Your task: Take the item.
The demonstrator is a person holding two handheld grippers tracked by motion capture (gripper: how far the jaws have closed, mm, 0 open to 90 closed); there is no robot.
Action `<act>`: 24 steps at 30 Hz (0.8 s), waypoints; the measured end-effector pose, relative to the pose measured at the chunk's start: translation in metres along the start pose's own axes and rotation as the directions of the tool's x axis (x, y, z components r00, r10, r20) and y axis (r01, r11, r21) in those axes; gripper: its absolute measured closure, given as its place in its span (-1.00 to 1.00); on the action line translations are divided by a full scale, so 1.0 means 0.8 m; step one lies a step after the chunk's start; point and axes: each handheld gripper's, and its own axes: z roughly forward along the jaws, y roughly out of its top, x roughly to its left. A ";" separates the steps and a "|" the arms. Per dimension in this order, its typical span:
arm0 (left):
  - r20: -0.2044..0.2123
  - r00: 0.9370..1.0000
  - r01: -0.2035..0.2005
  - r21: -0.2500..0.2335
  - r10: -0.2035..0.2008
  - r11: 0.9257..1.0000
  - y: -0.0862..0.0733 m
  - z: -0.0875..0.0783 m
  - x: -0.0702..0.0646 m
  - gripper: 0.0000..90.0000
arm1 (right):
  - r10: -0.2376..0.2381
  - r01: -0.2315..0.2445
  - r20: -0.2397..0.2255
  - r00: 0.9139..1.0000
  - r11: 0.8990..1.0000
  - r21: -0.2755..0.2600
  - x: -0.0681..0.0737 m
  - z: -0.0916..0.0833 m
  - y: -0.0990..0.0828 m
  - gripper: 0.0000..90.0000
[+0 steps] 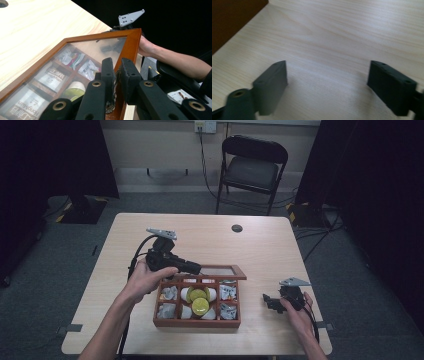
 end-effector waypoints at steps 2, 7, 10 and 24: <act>-0.003 1.000 0.006 -0.005 -0.006 1.000 0.000 0.000 0.000 0.81 | -0.010 0.010 -0.008 1.000 1.000 -0.017 0.005 -0.004 0.003 -0.63; -0.003 1.000 0.004 -0.004 -0.004 1.000 0.002 -0.001 0.002 0.81 | -0.013 0.010 -0.041 0.999 0.996 -0.086 0.017 -0.019 0.010 -0.68; -0.004 1.000 0.012 -0.010 -0.013 1.000 0.003 -0.001 0.001 0.81 | -0.009 0.000 -0.075 0.997 0.993 -0.120 0.024 -0.028 0.013 -0.69; -0.021 1.000 0.003 -0.014 -0.003 1.000 0.008 -0.004 0.002 0.81 | -0.101 0.067 -0.179 0.979 0.980 -0.188 0.066 -0.045 0.027 -0.47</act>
